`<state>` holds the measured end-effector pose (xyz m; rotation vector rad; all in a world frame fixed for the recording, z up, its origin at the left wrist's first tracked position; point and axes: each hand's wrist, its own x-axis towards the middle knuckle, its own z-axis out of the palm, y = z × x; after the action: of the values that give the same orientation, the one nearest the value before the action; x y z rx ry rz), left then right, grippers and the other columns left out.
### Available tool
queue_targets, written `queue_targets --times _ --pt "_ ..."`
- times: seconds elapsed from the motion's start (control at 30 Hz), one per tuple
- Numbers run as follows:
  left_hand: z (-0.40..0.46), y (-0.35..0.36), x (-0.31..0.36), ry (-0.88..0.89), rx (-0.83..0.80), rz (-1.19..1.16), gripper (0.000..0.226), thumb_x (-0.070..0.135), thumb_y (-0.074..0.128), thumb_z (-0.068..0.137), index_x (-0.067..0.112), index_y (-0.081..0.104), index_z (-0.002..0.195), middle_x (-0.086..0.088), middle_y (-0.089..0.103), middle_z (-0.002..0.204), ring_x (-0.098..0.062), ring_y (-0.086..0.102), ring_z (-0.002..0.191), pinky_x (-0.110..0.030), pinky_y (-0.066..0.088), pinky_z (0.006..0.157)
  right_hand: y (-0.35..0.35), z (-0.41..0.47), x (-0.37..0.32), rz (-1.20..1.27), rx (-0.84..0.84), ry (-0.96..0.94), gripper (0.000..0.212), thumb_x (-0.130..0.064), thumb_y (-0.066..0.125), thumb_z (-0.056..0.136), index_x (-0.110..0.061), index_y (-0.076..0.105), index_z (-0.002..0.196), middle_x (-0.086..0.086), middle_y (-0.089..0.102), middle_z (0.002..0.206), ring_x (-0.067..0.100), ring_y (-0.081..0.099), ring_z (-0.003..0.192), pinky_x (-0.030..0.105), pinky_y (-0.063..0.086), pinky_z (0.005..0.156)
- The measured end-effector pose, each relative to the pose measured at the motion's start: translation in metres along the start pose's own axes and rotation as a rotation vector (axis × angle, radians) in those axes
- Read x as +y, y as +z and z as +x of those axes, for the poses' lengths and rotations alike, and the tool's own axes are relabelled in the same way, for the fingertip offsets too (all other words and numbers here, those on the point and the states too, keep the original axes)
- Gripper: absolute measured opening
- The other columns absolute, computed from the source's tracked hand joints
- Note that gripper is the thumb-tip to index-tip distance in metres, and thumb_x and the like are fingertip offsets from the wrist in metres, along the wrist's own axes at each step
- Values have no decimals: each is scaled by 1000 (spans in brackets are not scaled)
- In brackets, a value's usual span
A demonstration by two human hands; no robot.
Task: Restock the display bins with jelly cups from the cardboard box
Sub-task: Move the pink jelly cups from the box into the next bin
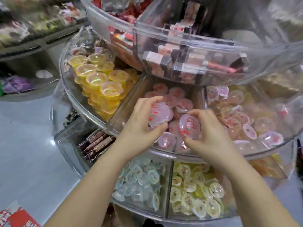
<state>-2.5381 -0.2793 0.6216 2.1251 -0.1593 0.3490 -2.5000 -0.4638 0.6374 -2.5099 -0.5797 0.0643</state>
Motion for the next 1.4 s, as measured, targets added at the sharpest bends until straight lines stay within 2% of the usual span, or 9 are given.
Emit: queue_targets --times 0.1,0.2,0.4,0.53,0.87,0.97,1.13,1.23,1.4 --pt "5 5 -11 -43 -7 57 56 12 69 81 17 43 130 2 41 121 18 37 108 4 23 90 10 18 5 -217 -30 98 50 -14 66 77 -11 46 122 7 43 118 28 51 106 31 37 76" --pt "2 0 -21 -58 23 161 56 11 74 74 21 50 123 5 48 119 5 44 106 4 26 89 25 31 2 -310 -26 166 37 -4 58 81 -7 44 116 10 40 117 32 54 100 32 35 70" --pt "0 -13 -36 2 -93 539 62 10 82 64 13 60 121 -5 53 116 -24 47 108 -23 33 95 42 43 5 -271 2 218 51 8 55 78 -7 39 125 14 39 123 34 54 100 33 34 69" --pt "10 -19 -39 7 -204 616 62 3 75 69 13 55 127 -6 48 117 -23 51 106 -36 50 85 46 47 7 -186 18 267 50 0 60 80 -6 38 125 17 41 122 38 55 100 38 42 75" --pt "14 -19 -50 -12 -226 660 66 16 76 73 15 50 133 -4 49 122 -22 46 116 -37 48 90 48 42 6 -213 41 276 58 6 60 78 -11 37 129 15 29 131 35 57 91 35 42 75" --pt "15 -18 -49 -22 -246 726 65 15 75 74 18 49 134 0 49 124 -18 44 117 -36 51 86 41 32 4 -252 31 212 72 2 68 75 -13 33 137 15 25 137 35 50 110 35 44 88" --pt "20 -35 -50 215 -301 759 54 13 88 52 7 72 103 -5 71 104 -23 66 96 -33 58 68 39 35 -5 -286 279 -10 51 -9 77 69 -4 57 116 26 43 130 43 39 122 44 35 100" --pt "20 -43 -53 289 -339 782 48 26 89 52 6 74 93 -5 73 96 -22 69 85 -28 56 64 50 48 -13 -201 168 -170 44 -14 79 67 -7 63 108 20 52 124 39 46 118 46 43 93" --pt "20 -45 -53 242 -364 804 27 16 77 73 4 68 95 -9 69 97 -28 64 86 -39 55 59 69 66 -16 -281 -67 -444 52 -9 78 58 -10 68 109 14 64 116 36 59 110 45 47 91"
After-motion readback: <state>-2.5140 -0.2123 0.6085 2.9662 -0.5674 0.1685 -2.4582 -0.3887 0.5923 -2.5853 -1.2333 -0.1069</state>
